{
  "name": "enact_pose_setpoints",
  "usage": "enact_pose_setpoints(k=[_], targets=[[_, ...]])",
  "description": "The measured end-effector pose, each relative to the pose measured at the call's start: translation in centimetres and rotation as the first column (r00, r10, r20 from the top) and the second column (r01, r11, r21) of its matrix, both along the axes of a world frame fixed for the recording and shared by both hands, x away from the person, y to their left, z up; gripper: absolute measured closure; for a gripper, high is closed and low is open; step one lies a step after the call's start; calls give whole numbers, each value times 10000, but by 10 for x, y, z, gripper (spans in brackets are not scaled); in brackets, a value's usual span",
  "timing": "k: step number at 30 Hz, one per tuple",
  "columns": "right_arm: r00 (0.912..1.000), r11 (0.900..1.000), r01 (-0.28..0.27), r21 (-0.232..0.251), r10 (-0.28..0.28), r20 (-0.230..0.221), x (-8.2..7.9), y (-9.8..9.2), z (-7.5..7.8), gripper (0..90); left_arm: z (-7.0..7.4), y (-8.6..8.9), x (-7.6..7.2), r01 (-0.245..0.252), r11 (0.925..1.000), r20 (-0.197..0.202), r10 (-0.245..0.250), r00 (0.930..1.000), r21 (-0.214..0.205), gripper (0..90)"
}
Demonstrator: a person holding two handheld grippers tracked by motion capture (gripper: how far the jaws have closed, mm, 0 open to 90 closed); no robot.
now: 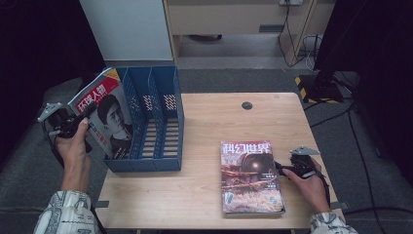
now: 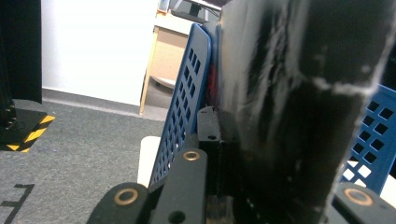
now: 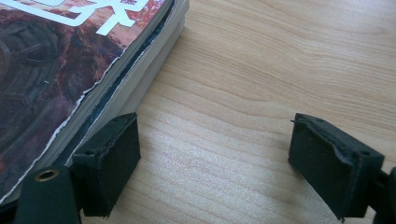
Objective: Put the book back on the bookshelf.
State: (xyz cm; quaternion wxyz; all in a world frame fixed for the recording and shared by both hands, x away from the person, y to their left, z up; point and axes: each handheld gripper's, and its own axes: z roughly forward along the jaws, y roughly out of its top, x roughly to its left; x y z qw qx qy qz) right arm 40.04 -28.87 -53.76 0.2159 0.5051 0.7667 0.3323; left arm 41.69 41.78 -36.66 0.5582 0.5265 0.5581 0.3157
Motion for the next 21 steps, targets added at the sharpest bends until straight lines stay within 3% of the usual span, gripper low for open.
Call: enact_pose_setpoints(k=[12,21], targets=[[10000,10000,-52,-18,52,31,0,0,0,166,2,-3,2,-165,9992,-213,173,9996,365,861],[10000,10000,-52,-14,53,28,0,0,0,167,2,-4,1,-150,9989,-13,150,9999,452,862]])
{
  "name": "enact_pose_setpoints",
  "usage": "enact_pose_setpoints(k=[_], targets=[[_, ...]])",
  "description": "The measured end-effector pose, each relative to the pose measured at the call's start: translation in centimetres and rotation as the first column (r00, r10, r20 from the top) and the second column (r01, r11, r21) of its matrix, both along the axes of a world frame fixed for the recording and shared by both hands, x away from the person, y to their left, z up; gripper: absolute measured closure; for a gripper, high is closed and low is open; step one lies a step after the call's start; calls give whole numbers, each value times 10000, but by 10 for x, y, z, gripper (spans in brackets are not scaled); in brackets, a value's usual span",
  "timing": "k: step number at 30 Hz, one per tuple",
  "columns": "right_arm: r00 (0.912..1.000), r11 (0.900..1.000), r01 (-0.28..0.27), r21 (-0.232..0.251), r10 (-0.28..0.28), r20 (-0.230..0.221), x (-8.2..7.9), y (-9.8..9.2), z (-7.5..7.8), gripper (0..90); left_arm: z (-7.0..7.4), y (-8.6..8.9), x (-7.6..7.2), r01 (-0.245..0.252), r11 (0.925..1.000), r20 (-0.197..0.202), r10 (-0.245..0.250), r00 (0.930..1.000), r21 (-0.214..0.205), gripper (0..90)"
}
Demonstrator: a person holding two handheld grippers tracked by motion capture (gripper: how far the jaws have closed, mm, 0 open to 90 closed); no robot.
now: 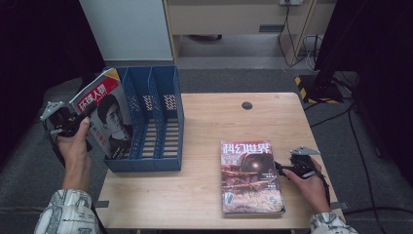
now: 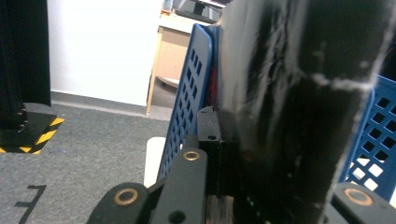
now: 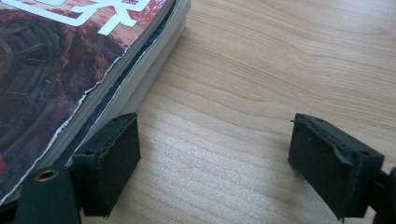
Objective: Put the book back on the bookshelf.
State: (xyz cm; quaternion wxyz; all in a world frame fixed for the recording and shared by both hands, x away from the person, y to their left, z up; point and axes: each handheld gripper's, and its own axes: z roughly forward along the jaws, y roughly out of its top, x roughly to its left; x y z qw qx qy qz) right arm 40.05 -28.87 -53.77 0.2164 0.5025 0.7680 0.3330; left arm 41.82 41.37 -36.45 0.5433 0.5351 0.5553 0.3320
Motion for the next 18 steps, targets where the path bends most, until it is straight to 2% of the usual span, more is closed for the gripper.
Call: enact_pose_setpoints(k=[11,16,18], targets=[[10000,10000,-8,-7,8,6,0,0,0,167,0,-1,0,53,10000,-52,-53,10000,14,862],[10000,10000,-16,-8,16,10,0,0,0,167,-3,-1,-3,-54,10000,178,54,9998,18,862],[10000,10000,-13,-3,13,7,0,0,0,167,-5,0,-4,-94,9999,237,96,9997,-117,862]])
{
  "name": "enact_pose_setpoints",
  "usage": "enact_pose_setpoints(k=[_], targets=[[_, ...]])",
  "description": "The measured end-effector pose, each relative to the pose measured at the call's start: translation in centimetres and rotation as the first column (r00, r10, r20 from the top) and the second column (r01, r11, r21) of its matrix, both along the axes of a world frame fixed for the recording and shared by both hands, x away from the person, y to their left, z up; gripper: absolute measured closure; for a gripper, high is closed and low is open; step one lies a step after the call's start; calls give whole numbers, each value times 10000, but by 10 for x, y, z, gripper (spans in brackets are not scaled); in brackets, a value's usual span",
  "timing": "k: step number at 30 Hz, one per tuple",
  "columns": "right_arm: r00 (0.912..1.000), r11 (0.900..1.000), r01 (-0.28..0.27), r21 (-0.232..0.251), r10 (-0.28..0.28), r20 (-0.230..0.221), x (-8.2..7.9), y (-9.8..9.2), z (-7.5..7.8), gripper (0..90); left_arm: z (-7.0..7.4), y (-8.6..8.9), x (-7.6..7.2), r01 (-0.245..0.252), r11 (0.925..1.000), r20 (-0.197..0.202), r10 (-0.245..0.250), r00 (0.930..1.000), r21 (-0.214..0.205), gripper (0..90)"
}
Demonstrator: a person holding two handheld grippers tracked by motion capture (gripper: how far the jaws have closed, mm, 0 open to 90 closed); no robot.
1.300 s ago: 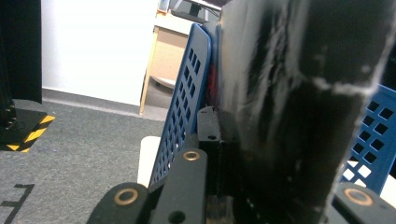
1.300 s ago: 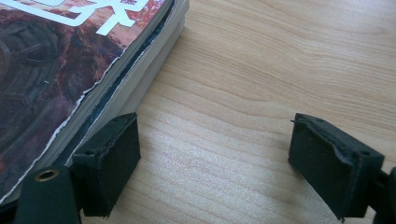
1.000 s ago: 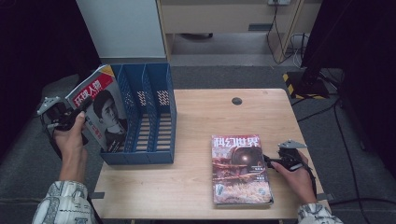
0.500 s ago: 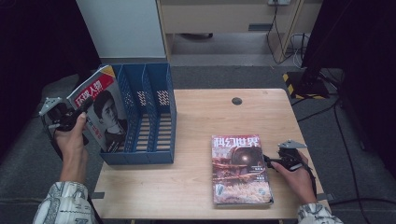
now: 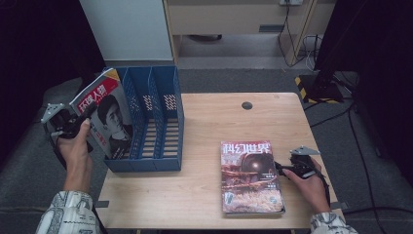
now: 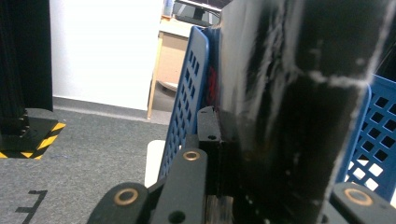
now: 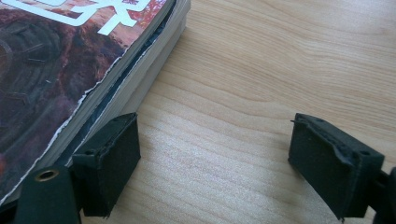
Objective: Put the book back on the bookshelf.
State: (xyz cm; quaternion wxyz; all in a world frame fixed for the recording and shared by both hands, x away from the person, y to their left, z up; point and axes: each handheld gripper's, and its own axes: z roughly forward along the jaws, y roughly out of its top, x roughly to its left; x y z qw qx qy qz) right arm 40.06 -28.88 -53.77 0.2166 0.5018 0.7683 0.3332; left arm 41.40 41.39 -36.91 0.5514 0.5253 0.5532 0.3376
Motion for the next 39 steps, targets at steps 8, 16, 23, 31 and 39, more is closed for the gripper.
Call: enact_pose_setpoints(k=[8,16,23,31,39], targets=[[10000,10000,44,17,-44,17,0,0,0,167,-6,0,2,9,10000,-25,-9,10000,48,861],[10000,10000,40,22,-41,17,0,0,0,167,-4,-2,-2,37,9998,250,-42,9997,195,861],[10000,10000,90,39,-90,27,0,1,0,167,-3,-2,-9,75,9996,427,-87,9991,274,861],[9999,9999,109,40,-109,31,-1,1,0,167,-3,-2,-5,3,9998,524,-14,9986,212,861],[9999,9999,95,44,-95,46,0,1,0,167,-10,-2,4,-166,9999,632,165,9979,15,859]])
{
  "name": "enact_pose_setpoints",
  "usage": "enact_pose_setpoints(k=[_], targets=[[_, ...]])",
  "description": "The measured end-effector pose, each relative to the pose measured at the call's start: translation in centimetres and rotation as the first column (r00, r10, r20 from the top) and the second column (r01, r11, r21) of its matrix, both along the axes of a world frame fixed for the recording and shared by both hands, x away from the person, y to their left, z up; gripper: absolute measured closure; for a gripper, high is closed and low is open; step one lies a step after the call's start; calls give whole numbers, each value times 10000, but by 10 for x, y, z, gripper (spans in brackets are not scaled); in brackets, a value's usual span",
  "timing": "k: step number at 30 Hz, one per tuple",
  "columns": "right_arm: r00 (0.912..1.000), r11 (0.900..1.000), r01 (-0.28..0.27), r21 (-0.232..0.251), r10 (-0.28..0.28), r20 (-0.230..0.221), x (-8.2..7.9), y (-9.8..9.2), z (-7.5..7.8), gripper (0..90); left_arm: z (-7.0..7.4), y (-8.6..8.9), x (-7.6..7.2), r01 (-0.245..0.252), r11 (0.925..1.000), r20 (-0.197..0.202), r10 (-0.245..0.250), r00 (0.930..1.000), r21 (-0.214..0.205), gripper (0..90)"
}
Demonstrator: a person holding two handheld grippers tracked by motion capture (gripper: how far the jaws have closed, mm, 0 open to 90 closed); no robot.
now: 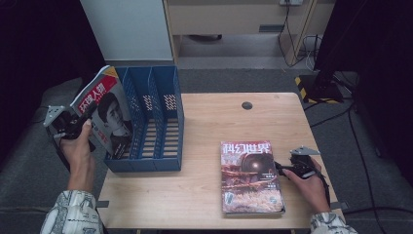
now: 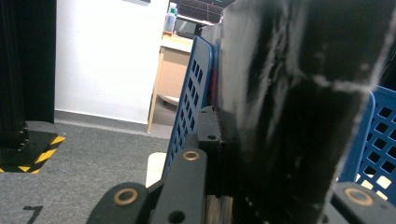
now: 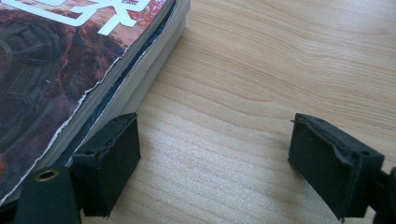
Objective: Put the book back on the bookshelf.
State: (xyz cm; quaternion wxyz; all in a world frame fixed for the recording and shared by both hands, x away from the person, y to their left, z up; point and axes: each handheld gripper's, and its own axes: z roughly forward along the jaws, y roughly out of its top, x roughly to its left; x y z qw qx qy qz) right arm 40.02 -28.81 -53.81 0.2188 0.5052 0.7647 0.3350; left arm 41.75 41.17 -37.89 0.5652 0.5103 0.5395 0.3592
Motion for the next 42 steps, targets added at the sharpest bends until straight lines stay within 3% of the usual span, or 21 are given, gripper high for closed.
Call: enact_pose_setpoints(k=[4,13,26,32,42], targets=[[10000,10000,-1,-6,1,11,0,0,0,168,-3,0,0,21,9998,-329,-14,9995,213,859],[10000,10000,-2,-6,2,6,0,0,0,167,-6,0,1,-31,9992,-486,51,9988,402,855],[10000,10000,-39,-38,39,-9,0,0,0,168,-8,-3,-4,-61,9953,-1093,167,9939,970,847],[10000,10000,-29,-39,29,-5,0,0,0,168,-9,-3,-6,-24,9955,-1213,140,9925,950,831],[10000,10000,-49,-38,49,-34,0,0,0,168,-9,-4,-11,-185,9952,-1253,306,9916,964,662]])
